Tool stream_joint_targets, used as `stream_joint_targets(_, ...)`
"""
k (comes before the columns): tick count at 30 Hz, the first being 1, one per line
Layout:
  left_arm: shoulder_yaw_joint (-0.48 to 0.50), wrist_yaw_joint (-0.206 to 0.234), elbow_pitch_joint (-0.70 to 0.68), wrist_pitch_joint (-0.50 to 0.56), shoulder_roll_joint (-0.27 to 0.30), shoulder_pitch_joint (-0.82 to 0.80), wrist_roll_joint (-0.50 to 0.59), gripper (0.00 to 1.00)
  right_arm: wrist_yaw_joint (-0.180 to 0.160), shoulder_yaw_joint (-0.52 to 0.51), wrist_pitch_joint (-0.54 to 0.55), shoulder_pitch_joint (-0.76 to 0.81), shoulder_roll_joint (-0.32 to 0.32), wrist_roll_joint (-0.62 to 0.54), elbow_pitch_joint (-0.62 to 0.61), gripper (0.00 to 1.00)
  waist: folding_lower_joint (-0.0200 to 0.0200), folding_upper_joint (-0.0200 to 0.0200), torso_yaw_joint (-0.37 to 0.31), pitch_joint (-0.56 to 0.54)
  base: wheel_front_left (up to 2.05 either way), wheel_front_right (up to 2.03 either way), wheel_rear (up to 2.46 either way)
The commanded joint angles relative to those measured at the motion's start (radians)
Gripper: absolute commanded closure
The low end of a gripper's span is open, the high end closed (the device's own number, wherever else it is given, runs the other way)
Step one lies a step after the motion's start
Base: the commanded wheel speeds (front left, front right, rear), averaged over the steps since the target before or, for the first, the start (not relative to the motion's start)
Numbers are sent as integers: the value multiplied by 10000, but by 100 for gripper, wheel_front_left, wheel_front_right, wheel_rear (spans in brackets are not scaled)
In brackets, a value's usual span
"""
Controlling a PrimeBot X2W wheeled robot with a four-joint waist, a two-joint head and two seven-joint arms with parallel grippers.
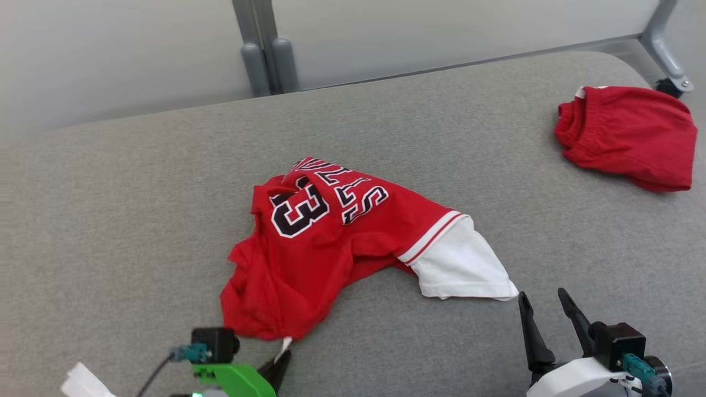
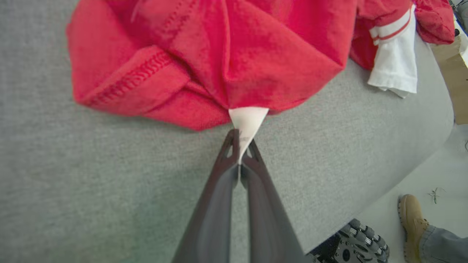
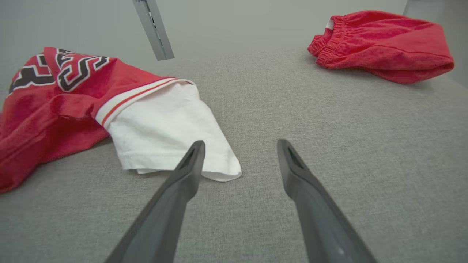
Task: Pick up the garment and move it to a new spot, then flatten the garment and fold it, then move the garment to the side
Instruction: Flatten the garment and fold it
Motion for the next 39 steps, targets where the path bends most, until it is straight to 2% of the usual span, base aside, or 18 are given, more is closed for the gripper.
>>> stream_joint_targets(1, -119, 259, -112, 15, -12, 263, 221, 100, -12, 73, -1, 91, -13, -94, 12, 0, 0, 0, 571, -304, 0, 0, 0)
stream_joint_targets(5, -427, 709, -345, 137, -531, 997, 564, 100, -12, 95, -1, 158, -16, -108, 43, 0, 0, 0, 988, -446, 0, 0, 0)
stream_joint_targets(6, -442, 741, -356, 105, -665, 1138, 552, 83, -13, 110, -1, 182, -16, -124, 59, 0, 0, 0, 1090, -484, 0, 0, 0)
stream_joint_targets(7, -451, 758, -348, 57, -730, 1198, 616, 47, -13, 111, -1, 211, -16, -148, 77, 0, 0, 0, 1167, -520, 0, 0, 0)
stream_joint_targets(8, -456, 777, -338, 24, -808, 1305, 628, 0, -13, 146, -1, 233, -16, -164, 98, 0, 0, 0, 1237, -554, 0, 0, 0)
stream_joint_targets(10, -394, 818, -358, -117, -879, 1457, 544, 0, -13, 150, -1, 231, -18, -175, 113, 0, 0, 0, 1325, -608, 0, 0, 0)
stream_joint_targets(13, -255, 1023, -563, -359, -637, 1478, 708, 0, -13, 157, -1, 256, -18, -171, 143, 0, 0, 0, 1367, -686, 0, 0, 0)
stream_joint_targets(19, 808, 1761, -2003, -939, 322, 1628, 885, 0, -13, 120, -1, 384, -16, -218, 147, 0, 0, 0, 1340, -804, 0, 0, 0)
stream_joint_targets(22, 946, 1905, -2222, -966, 618, 1674, 951, 0, -13, 229, -1, 352, -15, -208, 197, 0, 0, 0, 1220, -830, 0, 0, 0)
stream_joint_targets(27, 897, 1420, -1719, -552, 229, 1498, 578, 0, -13, 318, -1, 151, -16, -129, 192, 0, 0, 0, 930, -754, 0, 0, 0)
stream_joint_targets(28, 820, 1356, -1483, -440, 149, 1429, 588, 5, -13, 311, -1, 161, -18, -147, 194, 0, 0, 0, 873, -734, 0, 0, 0)
stream_joint_targets(29, 813, 1321, -1321, -373, 31, 1393, 509, 42, -13, 311, -1, 167, -18, -156, 192, 0, 0, 0, 834, -715, 0, 0, 0)
stream_joint_targets(30, 811, 1238, -1082, -307, -104, 1367, 438, 56, -13, 299, 0, 169, -15, -155, 182, 0, 0, 0, 783, -688, 0, 0, 0)
stream_joint_targets(32, 822, 1125, -634, -314, -281, 1275, 434, 100, -13, 273, 0, 188, -16, -150, 173, 0, 0, 0, 719, -650, 0, 0, 0)
stream_joint_targets(36, 890, 853, 153, -578, -540, 1256, 565, 100, -13, 222, 0, 246, -16, -103, 147, 0, 0, 0, 686, -609, 0, 0, 0)
stream_joint_targets(39, 1125, 718, 461, -694, -481, 1464, 373, 100, -13, 151, 0, 315, -16, -89, 126, 0, 0, 0, 756, -597, 0, 0, 0)
